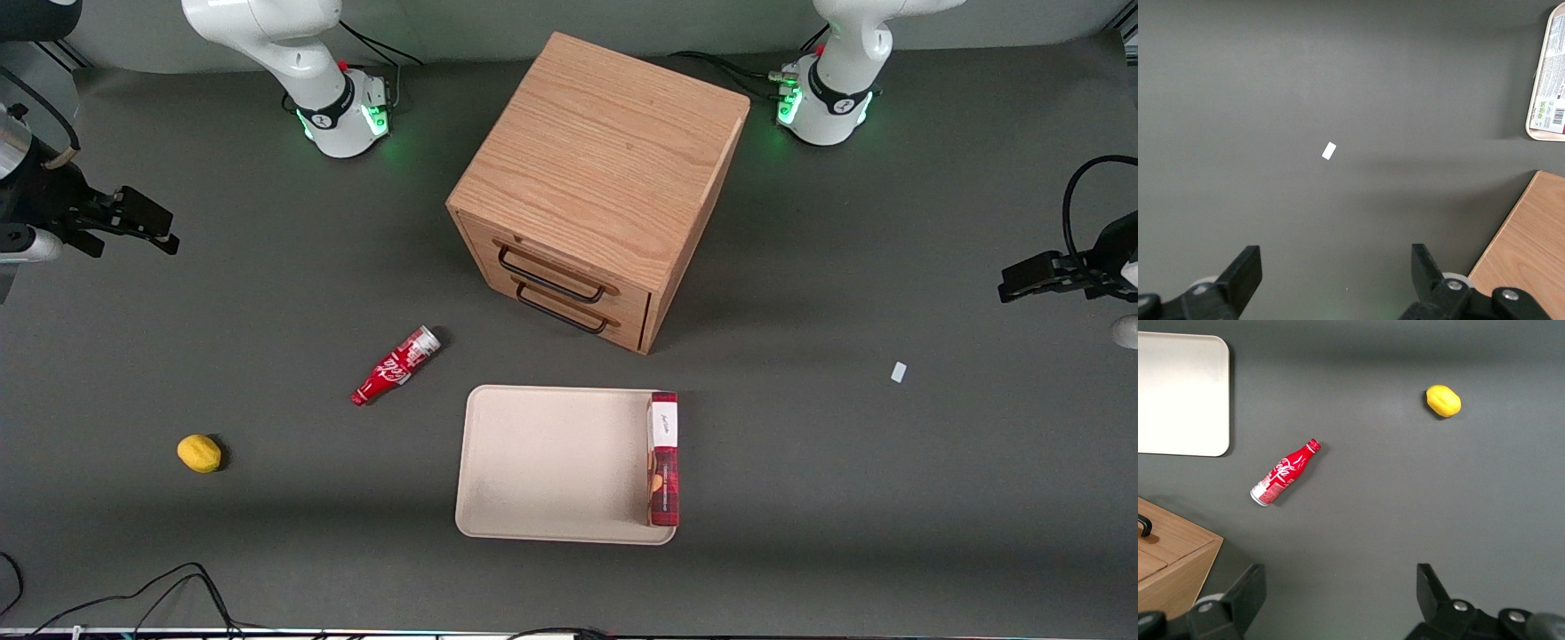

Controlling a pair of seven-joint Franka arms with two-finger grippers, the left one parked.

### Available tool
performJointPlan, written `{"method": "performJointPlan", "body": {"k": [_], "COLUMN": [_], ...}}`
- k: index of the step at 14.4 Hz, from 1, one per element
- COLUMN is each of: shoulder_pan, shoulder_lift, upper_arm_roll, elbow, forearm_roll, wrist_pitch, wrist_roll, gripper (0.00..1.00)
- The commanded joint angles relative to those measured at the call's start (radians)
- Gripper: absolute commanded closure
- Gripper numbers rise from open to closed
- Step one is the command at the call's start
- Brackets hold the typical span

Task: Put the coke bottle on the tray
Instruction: 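Move the right gripper toward the red Coca-Cola bottle lying on the table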

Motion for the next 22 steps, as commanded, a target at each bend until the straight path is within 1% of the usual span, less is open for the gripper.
{"method": "performJointPlan", "body": {"k": [1,2,5,6,8,11,13,14,16,18,20,22], "shoulder_pan": [0.009,0.009,0.010,0.013,0.029,0.029,0.029,0.027,0.029,0.027,0.027,0.027], "shoulder_lift": [0.010,0.012,0.016,0.025,0.036,0.087,0.122,0.140,0.157,0.170,0.167,0.156], "upper_arm_roll": [-0.001,-0.001,0.002,0.010,0.017,0.025,0.046,0.072,0.109,0.164,0.186,0.198], "elbow": [0.025,0.025,0.025,0.028,0.022,0.025,0.015,0.008,-0.027,-0.080,-0.168,-0.292], "forearm_roll": [-0.013,-0.013,-0.014,-0.020,-0.054,-0.042,-0.020,-0.019,-0.019,-0.031,-0.034,-0.036], "wrist_pitch": [-0.039,-0.060,-0.063,-0.063,-0.066,-0.053,0.004,0.035,0.084,0.147,0.237,0.372], "wrist_roll": [0.023,0.032,0.034,0.028,0.031,0.057,0.144,0.202,0.340,0.489,0.572,0.673], "gripper": [0.00,0.00,0.00,0.00,0.00,0.00,0.00,0.00,0.00,0.00,0.00,0.00]}}
